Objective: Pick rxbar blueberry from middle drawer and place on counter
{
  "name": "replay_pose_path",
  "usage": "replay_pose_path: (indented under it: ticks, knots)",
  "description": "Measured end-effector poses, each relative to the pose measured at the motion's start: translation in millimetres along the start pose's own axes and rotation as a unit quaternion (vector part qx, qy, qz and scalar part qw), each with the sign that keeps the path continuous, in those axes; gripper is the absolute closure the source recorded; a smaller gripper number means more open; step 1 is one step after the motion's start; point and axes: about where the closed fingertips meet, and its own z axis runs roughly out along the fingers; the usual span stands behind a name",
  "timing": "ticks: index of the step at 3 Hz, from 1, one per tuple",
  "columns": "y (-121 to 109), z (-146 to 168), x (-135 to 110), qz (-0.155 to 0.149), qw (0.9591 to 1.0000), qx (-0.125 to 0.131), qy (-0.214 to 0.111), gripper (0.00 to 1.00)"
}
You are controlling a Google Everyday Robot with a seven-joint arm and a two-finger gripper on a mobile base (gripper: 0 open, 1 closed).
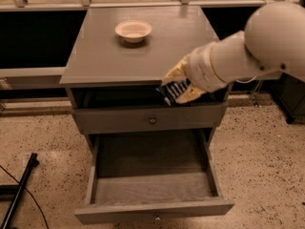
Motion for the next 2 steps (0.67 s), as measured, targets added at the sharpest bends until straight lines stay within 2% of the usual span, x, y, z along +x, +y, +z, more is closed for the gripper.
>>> replay_pose_path:
  ticks: [1, 2]
  knots:
    - [-49, 32, 42, 0.073, 0.9971, 0.013, 0.015, 1.00]
    - [-60, 64, 68, 0.155, 0.9874, 0.031, -0.016, 1.00]
